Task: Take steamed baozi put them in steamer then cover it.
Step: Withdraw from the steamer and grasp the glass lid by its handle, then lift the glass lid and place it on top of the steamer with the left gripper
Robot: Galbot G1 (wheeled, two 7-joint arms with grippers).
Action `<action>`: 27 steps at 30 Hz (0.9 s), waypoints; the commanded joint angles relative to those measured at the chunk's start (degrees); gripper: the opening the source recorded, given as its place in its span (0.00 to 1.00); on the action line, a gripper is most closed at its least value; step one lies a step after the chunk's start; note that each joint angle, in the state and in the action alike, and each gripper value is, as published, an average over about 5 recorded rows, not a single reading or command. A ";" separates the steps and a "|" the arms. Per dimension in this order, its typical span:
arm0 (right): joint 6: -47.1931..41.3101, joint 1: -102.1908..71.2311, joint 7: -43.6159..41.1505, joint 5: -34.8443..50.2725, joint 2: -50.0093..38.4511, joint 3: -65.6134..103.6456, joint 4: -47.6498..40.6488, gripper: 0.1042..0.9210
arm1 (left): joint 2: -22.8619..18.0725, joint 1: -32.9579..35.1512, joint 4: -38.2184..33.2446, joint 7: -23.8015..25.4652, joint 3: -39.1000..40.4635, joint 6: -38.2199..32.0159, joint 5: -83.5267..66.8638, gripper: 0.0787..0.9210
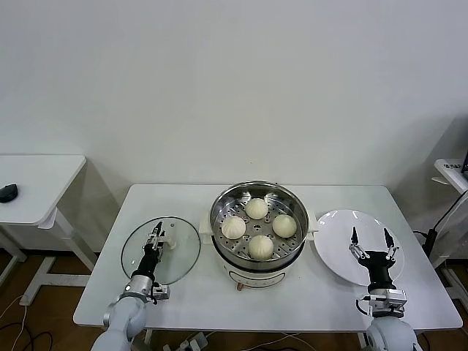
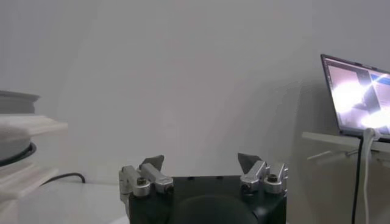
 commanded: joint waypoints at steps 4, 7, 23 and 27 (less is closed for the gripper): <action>0.08 -0.43 -0.04 -0.02 0.20 0.04 0.98 0.88 | 0.09 0.09 1.17 0.63 0.04 -0.60 -1.49 0.36; 0.14 -0.51 -0.13 -0.04 0.32 0.00 1.21 0.88 | 0.27 0.45 0.46 1.01 0.46 -1.02 -4.50 0.26; 0.68 -0.45 -0.60 -0.53 0.79 -0.62 1.56 0.88 | 3.16 5.99 -15.18 0.53 -3.66 -2.06 -13.11 0.14; 0.69 -0.53 -0.58 -0.62 0.75 -0.74 1.65 0.88 | 5.31 7.75 -22.42 0.47 -6.65 -2.18 -14.85 0.14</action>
